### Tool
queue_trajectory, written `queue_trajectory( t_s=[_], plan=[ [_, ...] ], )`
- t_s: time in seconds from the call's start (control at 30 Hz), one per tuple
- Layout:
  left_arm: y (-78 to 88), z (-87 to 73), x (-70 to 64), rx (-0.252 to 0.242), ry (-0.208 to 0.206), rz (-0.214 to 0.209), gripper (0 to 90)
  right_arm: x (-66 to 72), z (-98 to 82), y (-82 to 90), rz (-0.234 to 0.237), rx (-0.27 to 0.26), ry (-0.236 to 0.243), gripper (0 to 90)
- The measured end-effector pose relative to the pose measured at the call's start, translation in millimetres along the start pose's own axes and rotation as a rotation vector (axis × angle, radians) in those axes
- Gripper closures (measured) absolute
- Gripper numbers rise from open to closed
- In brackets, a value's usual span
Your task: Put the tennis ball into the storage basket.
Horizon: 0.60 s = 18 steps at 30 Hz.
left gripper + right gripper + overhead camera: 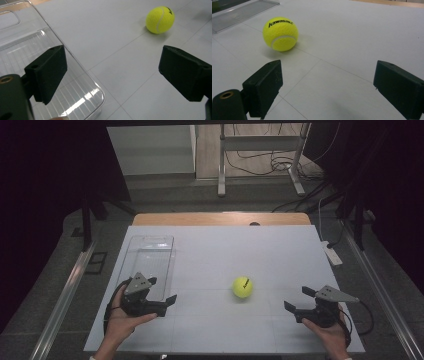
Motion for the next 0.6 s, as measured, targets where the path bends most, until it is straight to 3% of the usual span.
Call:
queue_trajectory(
  t_s=[0.6],
  plan=[
    [-10.1,14.4,-9.3,0.010,-0.038,-0.034,9.2,0.0,-0.2,-0.6,0.002,0.001,0.001,8.9]
  ],
)
Point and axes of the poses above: each handheld gripper's, and its own axes: y roughly backward along the jaws, z roughly out of its top, x roughly to its left, the point moved 9 cm from there along -y, roughly forward along the jaws, and after that the axes turned 4 degrees about -y, right-handed, at the moved point
